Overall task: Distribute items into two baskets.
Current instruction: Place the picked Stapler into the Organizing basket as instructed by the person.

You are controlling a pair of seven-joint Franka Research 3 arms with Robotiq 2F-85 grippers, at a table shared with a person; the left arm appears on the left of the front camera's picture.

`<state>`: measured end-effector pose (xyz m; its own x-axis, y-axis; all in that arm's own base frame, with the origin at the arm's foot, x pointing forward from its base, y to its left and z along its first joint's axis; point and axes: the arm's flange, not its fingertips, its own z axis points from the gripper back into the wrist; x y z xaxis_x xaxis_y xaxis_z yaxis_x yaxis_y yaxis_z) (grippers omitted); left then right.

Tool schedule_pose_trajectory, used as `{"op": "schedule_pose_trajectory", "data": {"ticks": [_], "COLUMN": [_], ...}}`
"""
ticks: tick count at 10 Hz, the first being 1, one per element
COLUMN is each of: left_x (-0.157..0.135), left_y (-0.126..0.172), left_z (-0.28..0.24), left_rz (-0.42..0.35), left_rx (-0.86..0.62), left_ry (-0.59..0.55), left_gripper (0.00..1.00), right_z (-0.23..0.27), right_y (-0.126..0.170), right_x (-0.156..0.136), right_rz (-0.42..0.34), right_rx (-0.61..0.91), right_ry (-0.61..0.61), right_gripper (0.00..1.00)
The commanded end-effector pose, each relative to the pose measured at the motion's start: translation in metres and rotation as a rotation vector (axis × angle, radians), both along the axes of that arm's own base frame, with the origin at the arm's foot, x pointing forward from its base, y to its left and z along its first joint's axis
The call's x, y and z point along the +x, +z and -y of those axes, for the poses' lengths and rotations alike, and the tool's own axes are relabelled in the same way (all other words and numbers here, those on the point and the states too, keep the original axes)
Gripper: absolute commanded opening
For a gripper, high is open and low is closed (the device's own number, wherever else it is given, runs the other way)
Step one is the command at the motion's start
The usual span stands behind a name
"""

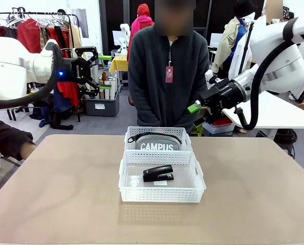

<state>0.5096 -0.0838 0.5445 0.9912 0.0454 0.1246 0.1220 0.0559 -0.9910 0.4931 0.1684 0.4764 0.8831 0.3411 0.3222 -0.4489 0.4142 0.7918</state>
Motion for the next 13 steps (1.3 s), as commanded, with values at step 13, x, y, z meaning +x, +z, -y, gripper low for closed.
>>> {"op": "schedule_pose_trajectory", "data": {"ticks": [13], "left_x": [-0.002], "left_y": [0.002], "left_z": [0.0], "left_rz": [0.0], "left_rx": [-0.019], "left_ry": [0.005], "left_gripper": [1.0], "right_z": [0.101], "right_y": [0.051], "right_x": [0.036], "right_rz": [-0.325], "right_rx": [0.452], "right_ry": [-0.197], "right_gripper": [1.0]}}
